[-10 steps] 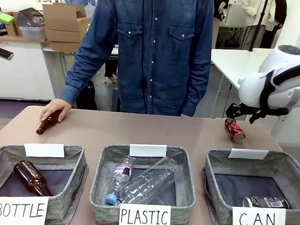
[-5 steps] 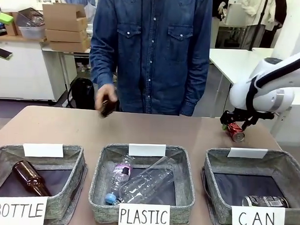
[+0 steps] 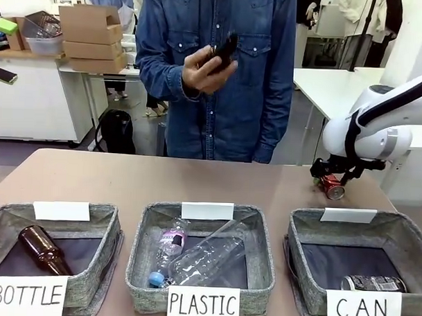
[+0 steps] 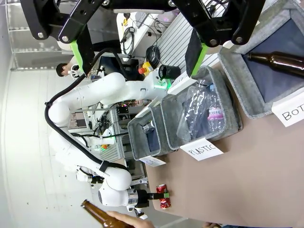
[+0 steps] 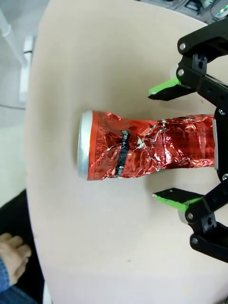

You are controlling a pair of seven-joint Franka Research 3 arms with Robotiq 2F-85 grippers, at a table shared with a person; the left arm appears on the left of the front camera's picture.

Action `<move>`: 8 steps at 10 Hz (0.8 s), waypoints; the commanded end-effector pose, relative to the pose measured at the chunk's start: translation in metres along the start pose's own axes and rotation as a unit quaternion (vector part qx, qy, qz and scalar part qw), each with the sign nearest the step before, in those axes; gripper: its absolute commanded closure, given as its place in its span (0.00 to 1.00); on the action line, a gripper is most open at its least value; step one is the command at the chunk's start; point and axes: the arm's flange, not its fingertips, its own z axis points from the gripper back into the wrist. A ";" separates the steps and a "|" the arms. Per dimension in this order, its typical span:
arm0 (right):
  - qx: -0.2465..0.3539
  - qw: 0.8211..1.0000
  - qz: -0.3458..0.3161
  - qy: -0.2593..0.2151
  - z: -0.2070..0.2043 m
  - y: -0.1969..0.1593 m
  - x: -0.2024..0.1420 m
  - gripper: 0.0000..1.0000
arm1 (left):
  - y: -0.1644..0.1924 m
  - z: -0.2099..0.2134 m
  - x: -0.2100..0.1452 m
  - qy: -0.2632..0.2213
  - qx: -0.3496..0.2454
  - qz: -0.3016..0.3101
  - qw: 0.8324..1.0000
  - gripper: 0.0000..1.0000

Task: Sort the can waste into the basket.
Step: Pick up the can waste from the table and place it in the right Fabric basket.

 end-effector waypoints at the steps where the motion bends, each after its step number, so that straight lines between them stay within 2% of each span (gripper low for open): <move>1: -0.001 1.000 0.001 -0.001 0.001 0.004 0.005 0.60 | 0.000 0.003 -0.001 0.005 0.003 -0.009 1.000 0.00; 2: -0.002 1.000 0.003 0.000 -0.001 0.004 0.006 1.00 | 0.000 0.003 -0.001 0.005 0.003 -0.009 1.000 0.00; 3: -0.006 1.000 0.004 0.006 -0.002 0.005 0.007 0.65 | 0.000 0.003 -0.001 0.005 0.003 -0.009 1.000 0.00; 4: -0.010 1.000 0.009 0.005 -0.002 0.006 0.008 1.00 | 0.000 0.003 -0.001 0.005 0.003 -0.009 1.000 0.00; 8: -0.009 1.000 0.008 0.003 -0.002 0.007 0.008 1.00 | 0.000 0.003 -0.001 0.005 0.003 -0.009 1.000 0.00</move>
